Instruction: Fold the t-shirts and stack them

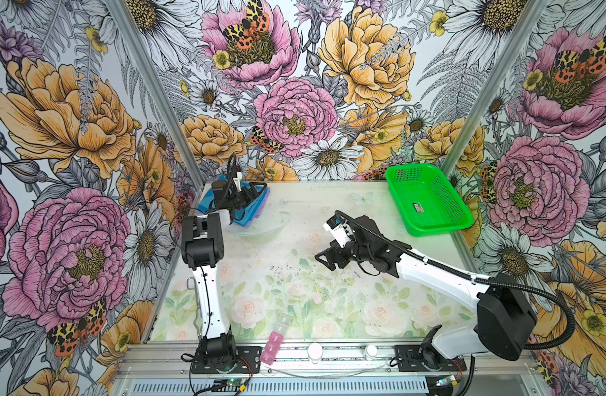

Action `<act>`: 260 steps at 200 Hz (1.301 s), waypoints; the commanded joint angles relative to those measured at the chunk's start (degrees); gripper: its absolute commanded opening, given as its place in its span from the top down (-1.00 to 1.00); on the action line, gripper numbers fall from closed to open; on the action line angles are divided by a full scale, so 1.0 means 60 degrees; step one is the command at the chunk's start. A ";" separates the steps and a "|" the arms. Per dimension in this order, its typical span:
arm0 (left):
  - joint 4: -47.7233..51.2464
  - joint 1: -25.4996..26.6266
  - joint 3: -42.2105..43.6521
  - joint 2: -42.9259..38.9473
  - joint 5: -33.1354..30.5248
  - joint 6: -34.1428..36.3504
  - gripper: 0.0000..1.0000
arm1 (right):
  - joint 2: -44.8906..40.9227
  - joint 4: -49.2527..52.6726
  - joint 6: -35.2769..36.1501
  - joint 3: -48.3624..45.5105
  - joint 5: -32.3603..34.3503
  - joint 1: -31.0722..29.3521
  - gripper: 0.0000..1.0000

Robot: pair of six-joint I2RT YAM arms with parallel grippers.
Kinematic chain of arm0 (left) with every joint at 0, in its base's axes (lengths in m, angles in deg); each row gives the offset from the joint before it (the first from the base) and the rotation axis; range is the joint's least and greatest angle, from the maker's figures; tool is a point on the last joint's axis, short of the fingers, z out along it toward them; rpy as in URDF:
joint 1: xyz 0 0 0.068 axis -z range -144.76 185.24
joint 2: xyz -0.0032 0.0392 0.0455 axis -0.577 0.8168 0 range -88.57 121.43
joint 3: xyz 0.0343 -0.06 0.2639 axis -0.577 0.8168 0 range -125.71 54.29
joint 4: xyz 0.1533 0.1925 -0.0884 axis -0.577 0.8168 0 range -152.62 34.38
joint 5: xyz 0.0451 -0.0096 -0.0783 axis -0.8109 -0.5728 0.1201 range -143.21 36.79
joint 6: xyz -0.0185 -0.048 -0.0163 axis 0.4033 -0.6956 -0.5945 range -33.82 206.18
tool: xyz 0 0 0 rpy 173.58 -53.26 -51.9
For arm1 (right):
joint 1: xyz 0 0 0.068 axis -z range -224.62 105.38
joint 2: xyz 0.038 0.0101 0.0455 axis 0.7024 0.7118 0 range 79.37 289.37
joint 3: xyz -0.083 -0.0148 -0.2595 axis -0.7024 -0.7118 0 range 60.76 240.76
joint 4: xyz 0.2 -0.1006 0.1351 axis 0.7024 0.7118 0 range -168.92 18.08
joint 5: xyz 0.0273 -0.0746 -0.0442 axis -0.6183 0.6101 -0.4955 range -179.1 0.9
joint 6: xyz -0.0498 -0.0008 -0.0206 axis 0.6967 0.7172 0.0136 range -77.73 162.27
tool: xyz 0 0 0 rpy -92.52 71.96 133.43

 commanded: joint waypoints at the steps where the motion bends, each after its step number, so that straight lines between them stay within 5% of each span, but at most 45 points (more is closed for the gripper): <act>1: -0.1234 -0.0021 0.0330 -0.0202 0.0106 -0.0394 -0.98 | -0.0318 -0.0028 0.0116 0.0002 0.0056 -0.0041 -0.75; 102: -0.2827 -0.0071 0.1651 -0.1283 -0.0144 -0.1110 -0.98 | -0.0477 -0.0041 0.0054 -0.0114 0.0112 -0.0051 -0.75; 185: -0.1738 -0.0138 0.3351 -0.2144 -0.1330 -0.0550 -0.98 | -0.0271 -0.0025 0.0052 0.0023 -0.0013 -0.0077 -0.75; 260: -0.2701 0.0028 0.3699 -0.3349 -0.0821 -0.1927 -0.98 | -0.0173 -0.0015 0.0137 0.0262 -0.0179 -0.0245 -0.75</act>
